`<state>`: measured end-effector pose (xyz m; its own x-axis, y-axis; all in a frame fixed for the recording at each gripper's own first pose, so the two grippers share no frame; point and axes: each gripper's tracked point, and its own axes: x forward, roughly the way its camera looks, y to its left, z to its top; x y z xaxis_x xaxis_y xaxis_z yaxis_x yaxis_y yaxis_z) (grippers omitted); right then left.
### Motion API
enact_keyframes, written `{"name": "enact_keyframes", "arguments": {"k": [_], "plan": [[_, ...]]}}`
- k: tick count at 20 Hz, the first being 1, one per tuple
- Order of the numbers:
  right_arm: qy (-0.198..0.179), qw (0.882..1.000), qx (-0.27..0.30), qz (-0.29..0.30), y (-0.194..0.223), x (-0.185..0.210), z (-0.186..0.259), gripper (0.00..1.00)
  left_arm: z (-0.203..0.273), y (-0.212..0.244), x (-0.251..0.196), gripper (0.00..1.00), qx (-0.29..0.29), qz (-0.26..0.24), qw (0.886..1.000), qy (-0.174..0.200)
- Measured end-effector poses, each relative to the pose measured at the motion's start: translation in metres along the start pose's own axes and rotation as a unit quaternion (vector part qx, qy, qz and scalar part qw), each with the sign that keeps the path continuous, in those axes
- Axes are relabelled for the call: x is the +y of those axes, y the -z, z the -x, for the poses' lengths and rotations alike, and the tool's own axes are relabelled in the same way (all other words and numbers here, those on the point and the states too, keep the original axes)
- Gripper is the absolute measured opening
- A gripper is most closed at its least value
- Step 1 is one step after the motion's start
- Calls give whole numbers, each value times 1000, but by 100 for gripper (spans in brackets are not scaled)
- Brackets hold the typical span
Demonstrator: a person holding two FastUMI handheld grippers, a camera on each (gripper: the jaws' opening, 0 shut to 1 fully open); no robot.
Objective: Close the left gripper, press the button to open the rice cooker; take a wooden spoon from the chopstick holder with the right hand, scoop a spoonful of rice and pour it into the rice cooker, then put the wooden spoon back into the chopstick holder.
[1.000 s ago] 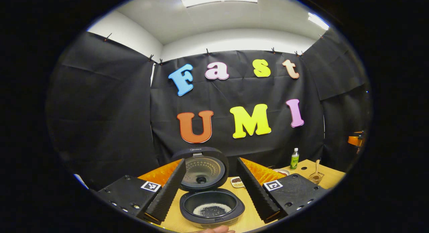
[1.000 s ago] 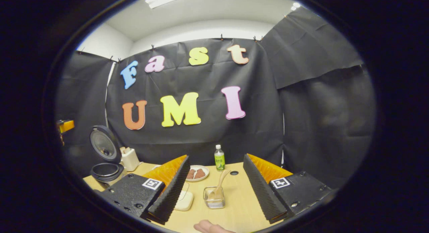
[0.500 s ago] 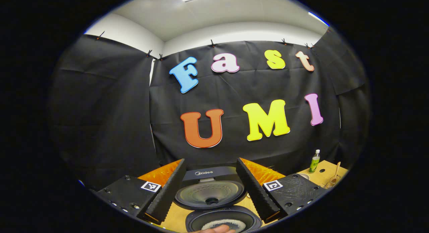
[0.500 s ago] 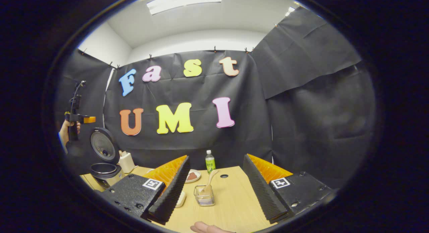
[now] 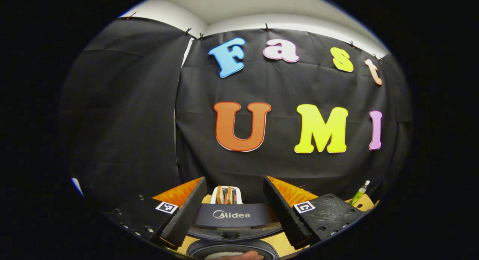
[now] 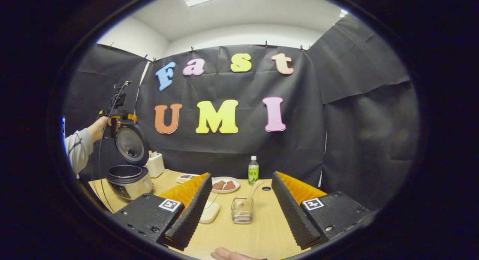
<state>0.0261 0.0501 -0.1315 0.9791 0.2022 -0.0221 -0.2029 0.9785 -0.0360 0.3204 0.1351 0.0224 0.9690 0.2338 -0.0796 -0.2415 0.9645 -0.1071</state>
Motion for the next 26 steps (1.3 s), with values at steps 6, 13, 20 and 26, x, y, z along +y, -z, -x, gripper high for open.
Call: {"name": "enact_keyframes", "arguments": {"k": [6,13,20,26], "plan": [[-4,1000,-14,-4,-1,2,19,99,5,5,6,100,20,-12,1000,-1],[-2,1000,-20,10,-7,5,45,100,50,23,4,100,42,-15,999,-16],[-17,999,-12,27,-15,16,70,100,97,74,-20,99,67,-38,997,4],[2,999,-20,27,-22,8,89,100,132,118,-27,99,90,-36,995,30]]}}
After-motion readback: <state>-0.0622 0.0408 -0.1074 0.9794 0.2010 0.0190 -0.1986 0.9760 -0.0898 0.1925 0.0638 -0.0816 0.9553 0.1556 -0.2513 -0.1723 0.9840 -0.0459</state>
